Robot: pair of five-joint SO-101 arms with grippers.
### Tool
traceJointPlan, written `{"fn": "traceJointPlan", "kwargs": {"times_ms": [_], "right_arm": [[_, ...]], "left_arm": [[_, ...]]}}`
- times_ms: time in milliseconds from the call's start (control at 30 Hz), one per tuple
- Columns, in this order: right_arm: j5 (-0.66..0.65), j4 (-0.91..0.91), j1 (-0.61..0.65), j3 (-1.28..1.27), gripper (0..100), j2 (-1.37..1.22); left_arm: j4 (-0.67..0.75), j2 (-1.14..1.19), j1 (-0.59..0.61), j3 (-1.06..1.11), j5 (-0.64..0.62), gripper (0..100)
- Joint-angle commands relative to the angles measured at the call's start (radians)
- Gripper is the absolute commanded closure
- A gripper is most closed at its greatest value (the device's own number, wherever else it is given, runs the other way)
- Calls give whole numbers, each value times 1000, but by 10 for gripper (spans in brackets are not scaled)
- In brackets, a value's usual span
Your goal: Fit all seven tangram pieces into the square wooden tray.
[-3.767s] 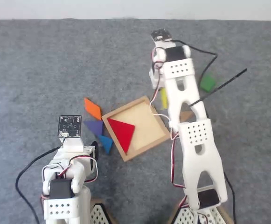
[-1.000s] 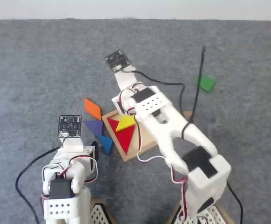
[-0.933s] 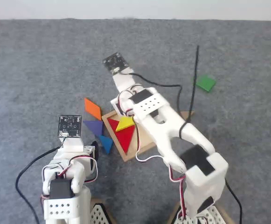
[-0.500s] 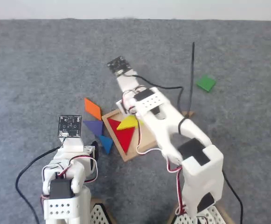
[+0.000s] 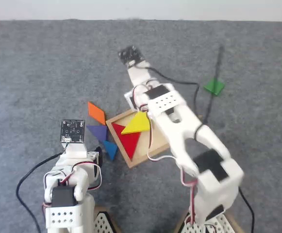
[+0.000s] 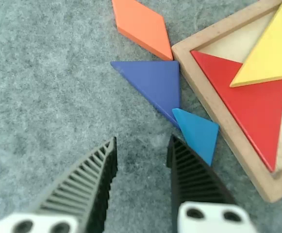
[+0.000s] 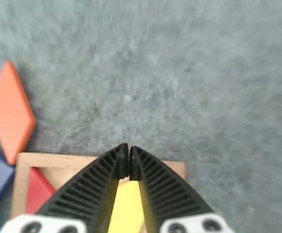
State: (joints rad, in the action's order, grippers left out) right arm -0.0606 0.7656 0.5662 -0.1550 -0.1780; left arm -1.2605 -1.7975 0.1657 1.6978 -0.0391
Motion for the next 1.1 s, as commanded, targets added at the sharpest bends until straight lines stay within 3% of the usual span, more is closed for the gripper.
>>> {"fn": "traceJointPlan", "kwargs": {"times_ms": [0, 133, 333, 1067], "right_arm": [[-15, 76, 7, -94, 992, 245], [-120, 39, 61, -354, 992, 446], [-146, -18, 147, -560, 992, 503], [-146, -88, 170, -423, 992, 188]], "left_arm": [[-3, -23, -3, -15, 2, 836], [-3, -23, -3, -15, 2, 836], [-3, -23, -3, -15, 2, 836], [-3, -23, -3, -15, 2, 836]]}}
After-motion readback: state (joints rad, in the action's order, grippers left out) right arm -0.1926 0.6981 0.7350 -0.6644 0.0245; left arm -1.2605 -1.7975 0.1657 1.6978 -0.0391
